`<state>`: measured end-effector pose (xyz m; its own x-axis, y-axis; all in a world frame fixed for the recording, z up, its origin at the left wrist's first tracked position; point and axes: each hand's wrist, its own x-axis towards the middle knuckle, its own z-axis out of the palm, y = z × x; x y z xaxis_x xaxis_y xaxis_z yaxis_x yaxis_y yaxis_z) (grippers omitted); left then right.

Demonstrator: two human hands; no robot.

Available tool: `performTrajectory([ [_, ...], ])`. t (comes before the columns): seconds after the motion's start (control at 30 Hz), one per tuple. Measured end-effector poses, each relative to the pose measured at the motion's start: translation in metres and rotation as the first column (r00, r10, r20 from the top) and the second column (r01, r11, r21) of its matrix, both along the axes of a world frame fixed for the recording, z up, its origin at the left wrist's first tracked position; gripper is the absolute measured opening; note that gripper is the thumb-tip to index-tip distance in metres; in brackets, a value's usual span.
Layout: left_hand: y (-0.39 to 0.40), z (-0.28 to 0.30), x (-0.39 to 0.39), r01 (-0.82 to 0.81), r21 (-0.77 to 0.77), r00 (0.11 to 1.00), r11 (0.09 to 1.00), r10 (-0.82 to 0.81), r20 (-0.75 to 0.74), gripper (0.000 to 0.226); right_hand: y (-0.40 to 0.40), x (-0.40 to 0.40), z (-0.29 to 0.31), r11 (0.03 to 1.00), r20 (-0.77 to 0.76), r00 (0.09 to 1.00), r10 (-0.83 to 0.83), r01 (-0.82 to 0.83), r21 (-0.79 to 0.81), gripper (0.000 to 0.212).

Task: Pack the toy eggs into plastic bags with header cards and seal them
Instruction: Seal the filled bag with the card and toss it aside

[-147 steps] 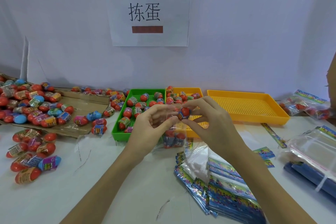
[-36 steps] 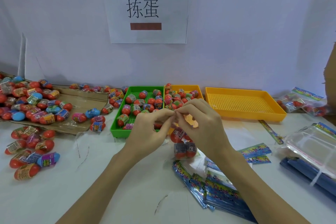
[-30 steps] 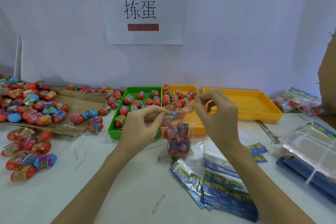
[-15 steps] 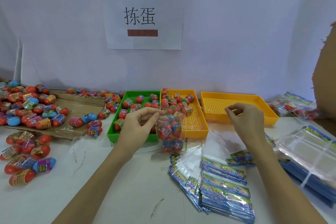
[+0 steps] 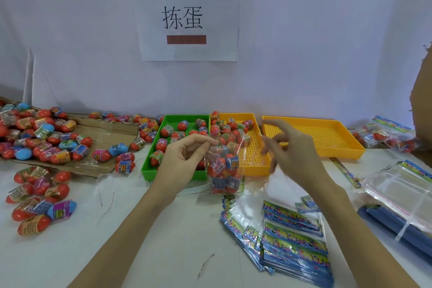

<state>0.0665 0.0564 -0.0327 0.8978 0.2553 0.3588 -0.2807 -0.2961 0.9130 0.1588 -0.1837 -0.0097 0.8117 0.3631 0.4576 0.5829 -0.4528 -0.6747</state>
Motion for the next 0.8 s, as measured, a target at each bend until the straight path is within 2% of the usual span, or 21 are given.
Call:
performTrajectory([
  [0.07, 0.001, 0.0, 0.0, 0.005, -0.021, 1.0, 1.0, -0.005, 0.003, 0.022, 0.007, -0.003, -0.005, 0.984, -0.144, 0.98, 0.139, -0.153, -0.093, 0.018],
  [0.13, 0.002, -0.001, 0.0, 0.0, -0.038, 1.0, 0.999, 0.0, 0.008, 0.021, 0.009, -0.002, -0.01, 0.957, -0.191, 0.963, 0.19, -0.225, -0.181, 0.017],
  [0.33, 0.001, -0.001, 0.0, 0.013, -0.052, 1.0, 0.999, -0.013, 0.005, 0.021, 0.013, -0.001, -0.01, 0.972, -0.291, 0.928, 0.232, -0.207, 0.115, 0.014],
  [0.5, 0.002, 0.0, 0.0, 0.037, -0.121, 0.998, 0.992, -0.042, -0.041, 0.019, 0.018, -0.004, -0.014, 0.954, -0.385, 0.888, 0.25, -0.159, 0.254, 0.008],
  [0.6, 0.005, 0.001, -0.001, 0.088, -0.169, 0.989, 0.982, -0.107, -0.104, 0.024, 0.018, -0.004, -0.013, 0.95, -0.406, 0.881, 0.243, -0.13, 0.285, 0.008],
  [0.8, 0.007, 0.0, -0.002, 0.124, -0.174, 0.984, 0.977, -0.143, -0.102, 0.022, 0.021, -0.006, -0.016, 0.954, -0.402, 0.878, 0.26, -0.168, 0.248, 0.013],
])
